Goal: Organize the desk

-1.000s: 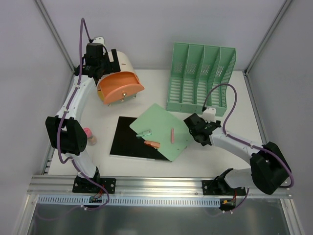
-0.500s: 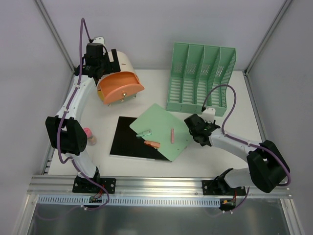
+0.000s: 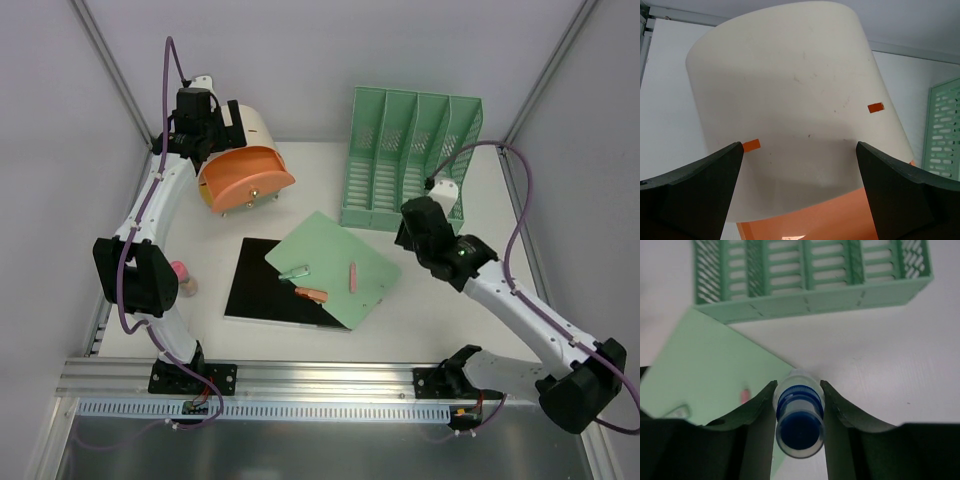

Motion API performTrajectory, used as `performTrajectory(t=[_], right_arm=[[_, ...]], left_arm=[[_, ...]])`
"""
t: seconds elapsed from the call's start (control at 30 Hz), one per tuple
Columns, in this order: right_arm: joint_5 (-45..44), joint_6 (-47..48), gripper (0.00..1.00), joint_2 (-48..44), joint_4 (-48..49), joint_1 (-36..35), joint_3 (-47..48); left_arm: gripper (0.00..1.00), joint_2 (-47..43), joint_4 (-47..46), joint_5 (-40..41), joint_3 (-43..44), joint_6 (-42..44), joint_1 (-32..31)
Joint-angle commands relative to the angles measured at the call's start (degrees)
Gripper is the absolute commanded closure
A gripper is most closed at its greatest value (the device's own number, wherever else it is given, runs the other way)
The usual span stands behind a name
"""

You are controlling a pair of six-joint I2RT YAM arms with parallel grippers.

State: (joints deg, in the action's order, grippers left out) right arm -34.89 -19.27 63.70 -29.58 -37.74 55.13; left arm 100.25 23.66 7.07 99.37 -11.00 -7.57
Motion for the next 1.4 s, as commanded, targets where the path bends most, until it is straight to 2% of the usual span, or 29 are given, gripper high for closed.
performTrajectory(t=[0.0,0.1,0.17,0.3,0.47,0.7,0.87,1.07,1.37], right_arm=[[10.0,2.6,0.99,-0.3,1.4,-0.1,9.6],[18.8,2.0,0.99,3.5,4.1,-0.1,17.6],[25.3,0.5,0.99,9.5,6.3,-0.4,22.4],[29.4,0.2,0.99,20.2,8.8,-3.4,37.2],[34.8,-2.7,0.99,33.6,13.9,-3.9,50.7],[40.1,-5.5,0.99,45.4,17.9,-4.5,63.3],[41.9,-10.1,0.99,51.1,20.9,-5.0,67.4],[44.1,-12.2,0.98,57.4,20.2,-6.3,75.2],[46.0,-11.5,0.95,61.0,19.6,-7.0,75.7]], left_arm=[[0.01,-0.8,1.9,0.8,-0.2,1.3,-0.5],[0.01,-0.6,1.8,0.7,-0.1,1.2,-0.5],[0.01,-0.4,2.1,0.7,-0.1,1.2,-0.6],[0.01,-0.2,2.0,0.6,-0.3,1.1,-0.5],[0.01,-0.1,2.1,0.5,-0.4,1.0,-0.5],[0.01,-0.2,2.0,-0.1,-0.4,0.8,-0.5],[0.01,-0.2,2.1,0.0,-0.4,0.8,-0.6],[0.01,-0.5,2.2,-0.1,-0.6,0.7,-0.5],[0.01,-0.7,2.1,-0.4,-0.7,0.6,-0.6]])
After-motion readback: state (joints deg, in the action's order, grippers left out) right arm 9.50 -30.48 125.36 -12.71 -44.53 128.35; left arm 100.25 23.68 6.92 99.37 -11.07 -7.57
